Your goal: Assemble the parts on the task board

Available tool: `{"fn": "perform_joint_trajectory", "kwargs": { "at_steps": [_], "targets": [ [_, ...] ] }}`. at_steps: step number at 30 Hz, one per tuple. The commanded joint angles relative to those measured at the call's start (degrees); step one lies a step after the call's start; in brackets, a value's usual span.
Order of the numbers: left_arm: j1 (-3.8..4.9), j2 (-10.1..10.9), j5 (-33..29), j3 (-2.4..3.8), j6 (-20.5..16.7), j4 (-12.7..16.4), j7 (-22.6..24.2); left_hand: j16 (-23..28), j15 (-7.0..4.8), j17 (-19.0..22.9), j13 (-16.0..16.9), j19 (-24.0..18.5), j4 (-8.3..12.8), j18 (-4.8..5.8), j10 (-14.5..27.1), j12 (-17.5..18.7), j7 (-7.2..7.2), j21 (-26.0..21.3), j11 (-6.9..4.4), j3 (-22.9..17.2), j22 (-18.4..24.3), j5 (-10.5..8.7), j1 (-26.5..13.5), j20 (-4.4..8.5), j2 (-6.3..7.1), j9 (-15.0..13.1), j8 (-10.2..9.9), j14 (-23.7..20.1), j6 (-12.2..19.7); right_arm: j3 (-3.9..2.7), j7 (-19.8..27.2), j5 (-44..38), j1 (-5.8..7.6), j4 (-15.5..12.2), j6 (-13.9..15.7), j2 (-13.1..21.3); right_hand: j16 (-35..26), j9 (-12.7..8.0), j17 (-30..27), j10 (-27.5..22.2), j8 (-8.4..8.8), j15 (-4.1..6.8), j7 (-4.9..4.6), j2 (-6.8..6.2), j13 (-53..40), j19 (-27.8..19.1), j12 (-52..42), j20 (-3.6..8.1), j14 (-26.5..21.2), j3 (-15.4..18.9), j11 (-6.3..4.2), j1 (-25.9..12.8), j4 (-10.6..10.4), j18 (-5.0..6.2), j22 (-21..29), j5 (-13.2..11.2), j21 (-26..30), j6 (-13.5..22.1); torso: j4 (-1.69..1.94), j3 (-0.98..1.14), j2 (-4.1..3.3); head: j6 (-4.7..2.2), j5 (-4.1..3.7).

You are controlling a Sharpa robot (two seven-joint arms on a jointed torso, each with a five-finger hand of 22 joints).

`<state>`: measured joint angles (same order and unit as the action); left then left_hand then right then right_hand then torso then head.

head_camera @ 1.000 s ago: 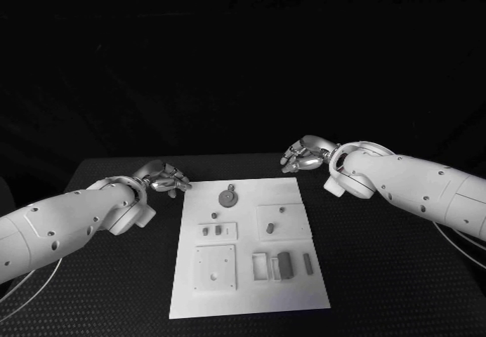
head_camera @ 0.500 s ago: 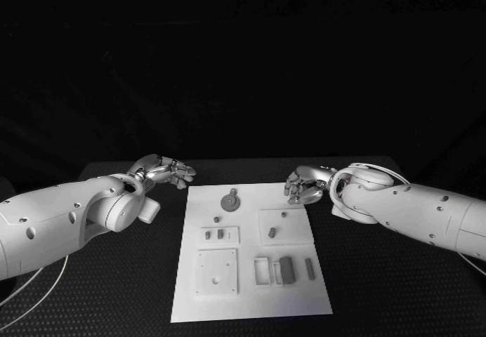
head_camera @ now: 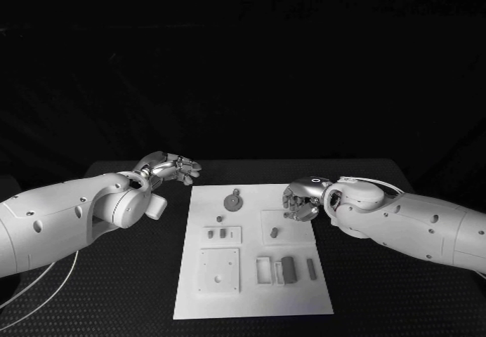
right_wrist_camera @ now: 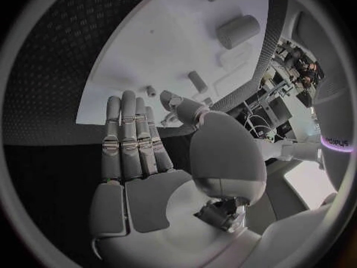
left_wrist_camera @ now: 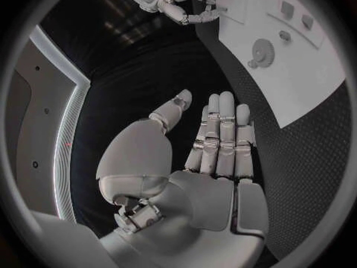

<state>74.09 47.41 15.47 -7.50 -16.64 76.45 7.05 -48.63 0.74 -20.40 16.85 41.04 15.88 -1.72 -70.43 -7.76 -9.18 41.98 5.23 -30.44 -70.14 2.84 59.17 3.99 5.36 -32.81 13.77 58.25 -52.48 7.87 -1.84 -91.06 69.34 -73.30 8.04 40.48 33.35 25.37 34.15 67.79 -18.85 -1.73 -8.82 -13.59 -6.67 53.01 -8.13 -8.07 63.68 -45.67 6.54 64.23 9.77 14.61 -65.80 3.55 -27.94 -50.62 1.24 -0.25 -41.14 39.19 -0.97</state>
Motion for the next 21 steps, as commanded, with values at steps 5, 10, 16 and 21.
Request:
{"fn": "perform_joint_trajectory", "kwargs": {
  "at_steps": [5, 10, 16, 21],
  "targets": [
    [0.15, -0.34, -1.42, 0.05, 0.40, 0.19, 1.47, 0.53, 0.25, 0.02, -0.03, -0.13, 0.04, 0.60, 0.40, -0.33, 0.01, -0.31, -0.04, 0.45, 0.09, 0.13, -0.46, 0.69, -0.02, -0.10, 0.36, 0.36, 0.41, 0.24, -2.18, -5.01, -0.67, 0.13, 2.17, -0.82, -0.54, -0.14, 0.32, 0.23, 0.42, 0.00, -0.49, -1.23, 0.10, 0.10, 0.51, -0.09, 0.25, -0.70, 0.30, -0.24, -0.34, 0.39, -0.02, -0.38, -0.20, -0.04, 0.05, -0.03, -0.12, -0.15, 0.52],
    [0.15, -0.47, -1.43, 0.05, 0.56, 0.17, 1.41, 0.64, 0.26, 0.00, -0.02, -0.10, 0.01, 0.59, 0.45, -0.37, 0.00, -0.37, -0.03, 0.50, 0.10, 0.13, -0.51, 0.68, -0.05, -0.11, 0.37, 0.42, 0.44, 0.33, -2.22, -5.25, -1.21, 0.54, 2.49, -1.63, -0.64, -0.18, 0.46, 0.26, 0.44, 0.00, -0.49, -1.36, 0.10, 0.12, 0.64, -0.08, 0.29, -0.91, 0.31, -0.21, -0.48, 0.39, -0.03, -0.42, -0.20, -0.06, 0.11, -0.02, -0.10, 0.22, 1.11],
    [0.15, -0.49, -1.52, 0.05, 0.66, 0.12, 1.27, 0.68, 0.26, -0.01, -0.02, -0.09, 0.00, 0.59, 0.48, -0.39, -0.01, -0.38, -0.02, 0.51, 0.10, 0.13, -0.52, 0.68, -0.06, -0.11, 0.37, 0.44, 0.45, 0.43, -2.19, -5.36, -1.69, 1.11, 2.34, -2.27, -0.70, -0.20, 0.56, 0.25, 0.43, 0.02, -0.46, -1.39, 0.11, 0.13, 0.73, -0.07, 0.33, -1.10, 0.32, -0.13, -0.55, 0.39, -0.03, -0.48, -0.21, -0.10, 0.09, 0.01, -0.11, 0.50, 1.42],
    [0.15, -0.47, -1.54, 0.05, 0.81, 0.13, 1.21, 0.75, 0.26, -0.04, -0.01, -0.05, -0.03, 0.58, 0.54, -0.42, -0.02, -0.42, -0.01, 0.56, 0.10, 0.13, -0.59, 0.67, -0.09, -0.11, 0.37, 0.50, 0.49, 0.87, -2.14, -6.15, -1.93, 1.08, 1.91, -2.30, -0.92, -0.01, 1.11, 1.15, -0.16, 0.15, 0.05, -0.96, -0.10, 0.28, 0.68, 0.00, 0.60, -2.18, 0.00, 0.34, -0.80, 0.39, -0.10, -0.56, -0.29, -1.31, -0.03, 0.01, -0.07, 0.82, 1.56]
  ]
}}
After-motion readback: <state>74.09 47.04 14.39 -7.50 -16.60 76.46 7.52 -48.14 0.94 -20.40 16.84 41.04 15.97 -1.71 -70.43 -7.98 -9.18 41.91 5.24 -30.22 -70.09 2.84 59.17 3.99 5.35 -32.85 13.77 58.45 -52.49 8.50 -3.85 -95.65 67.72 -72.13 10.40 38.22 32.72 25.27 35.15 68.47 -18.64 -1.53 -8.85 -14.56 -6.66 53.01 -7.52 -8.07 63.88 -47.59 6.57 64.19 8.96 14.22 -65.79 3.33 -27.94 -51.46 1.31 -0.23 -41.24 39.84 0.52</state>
